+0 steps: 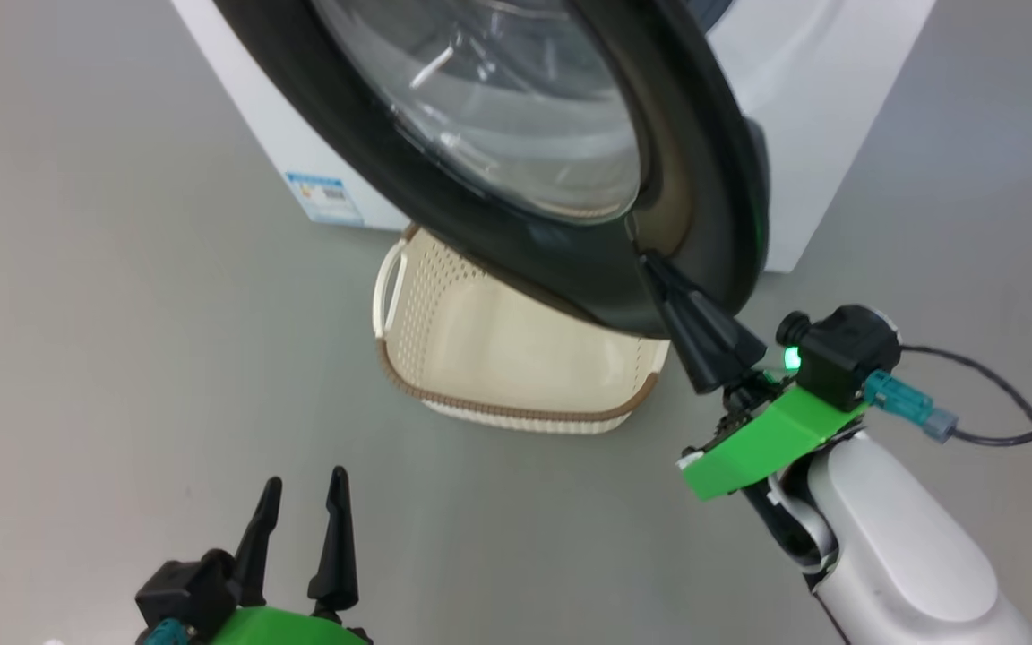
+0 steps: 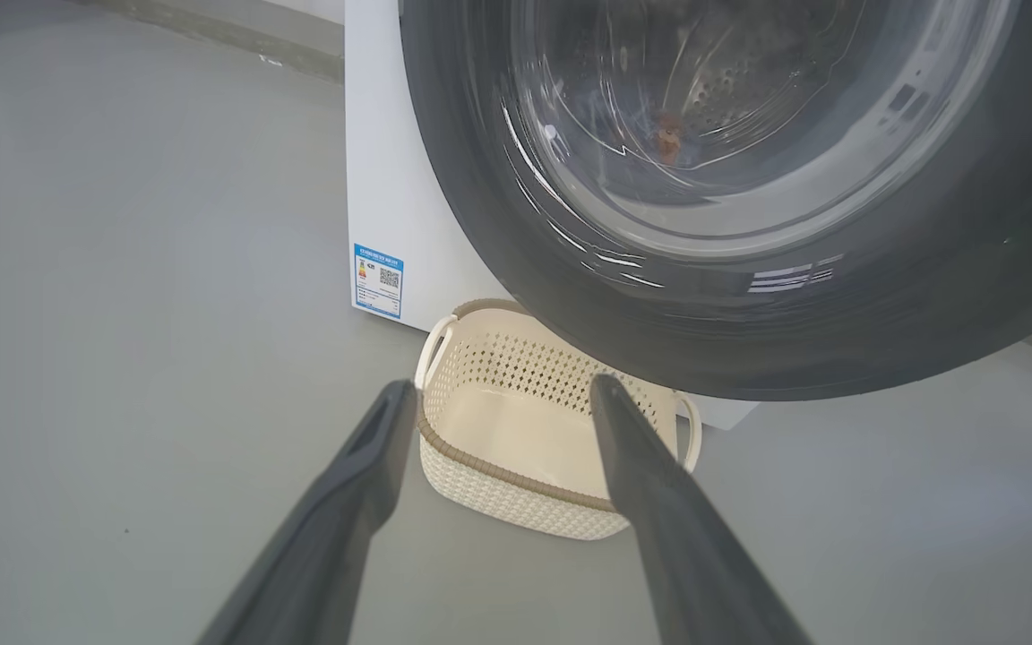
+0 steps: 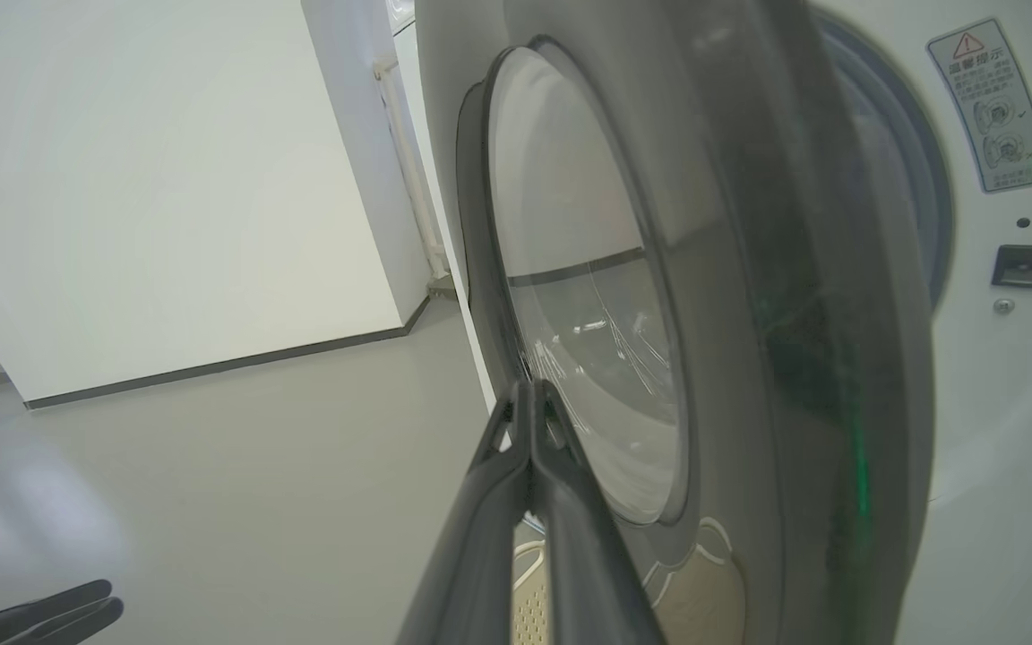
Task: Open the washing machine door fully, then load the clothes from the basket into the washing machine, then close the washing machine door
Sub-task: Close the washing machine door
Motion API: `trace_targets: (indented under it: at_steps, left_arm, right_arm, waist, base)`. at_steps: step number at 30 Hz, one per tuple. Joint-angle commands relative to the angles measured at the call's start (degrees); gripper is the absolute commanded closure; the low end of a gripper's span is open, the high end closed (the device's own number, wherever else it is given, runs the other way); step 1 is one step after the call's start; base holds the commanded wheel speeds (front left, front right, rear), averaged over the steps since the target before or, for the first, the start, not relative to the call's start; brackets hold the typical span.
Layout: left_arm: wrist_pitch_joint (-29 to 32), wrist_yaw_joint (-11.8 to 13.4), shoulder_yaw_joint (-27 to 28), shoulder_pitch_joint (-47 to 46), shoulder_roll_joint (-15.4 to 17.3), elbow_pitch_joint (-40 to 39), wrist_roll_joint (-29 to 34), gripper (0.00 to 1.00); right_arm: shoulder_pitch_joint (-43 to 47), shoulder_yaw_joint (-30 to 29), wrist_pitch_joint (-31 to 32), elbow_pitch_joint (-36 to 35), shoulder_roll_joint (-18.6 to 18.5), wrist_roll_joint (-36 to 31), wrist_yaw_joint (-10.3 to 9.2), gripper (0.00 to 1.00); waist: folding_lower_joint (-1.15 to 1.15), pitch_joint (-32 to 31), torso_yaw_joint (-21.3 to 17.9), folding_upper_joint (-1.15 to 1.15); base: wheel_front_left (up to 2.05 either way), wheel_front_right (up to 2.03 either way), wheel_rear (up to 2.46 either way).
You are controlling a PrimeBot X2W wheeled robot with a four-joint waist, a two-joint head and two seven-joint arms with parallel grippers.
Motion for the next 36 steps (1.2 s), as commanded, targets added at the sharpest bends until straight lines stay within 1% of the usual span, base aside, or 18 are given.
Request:
trace_targets:
  at_steps: [1, 15, 30, 36]
  left_arm:
    - [-0.4, 0.4, 1.7, -1.8, 0.3, -1.2, -0.4, 0.00]
    - [-0.4, 1.3, 1.2, -2.9, 0.3, -1.7, -1.5, 0.00]
    - [-0.4, 1.1, 0.6, -4.6, 0.3, -2.1, -1.0, 0.00]
    - [-0.4, 0.9, -0.3, -5.4, 0.3, -1.8, -0.7, 0.00]
  right_arm:
    - [-1.4, 0.3, -0.3, -1.5, 0.3, -0.5, 0.52, 1.00]
    - [-5.7, -2.1, -0.3, -2.4, -2.0, -1.2, 0.52, 1.00]
    - [-11.6, -4.4, -0.3, -2.9, -5.3, -2.0, 0.52, 1.00]
    - [-15.2, -4.9, -0.3, -1.7, -7.3, -2.0, 0.52, 1.00]
  waist:
    - [-0.01, 3.8, 2.1, 0.00]
    - [-0.01, 6.3, 1.2, 0.00]
    - [-0.01, 11.0, -0.1, 0.00]
    - [-0.01, 13.3, 0.4, 0.00]
  base:
    - [0.00, 0.00, 0.00]
    - [0.00, 0.00, 0.00]
    - [0.00, 0.00, 0.00]
    - [0.00, 0.00, 0.00]
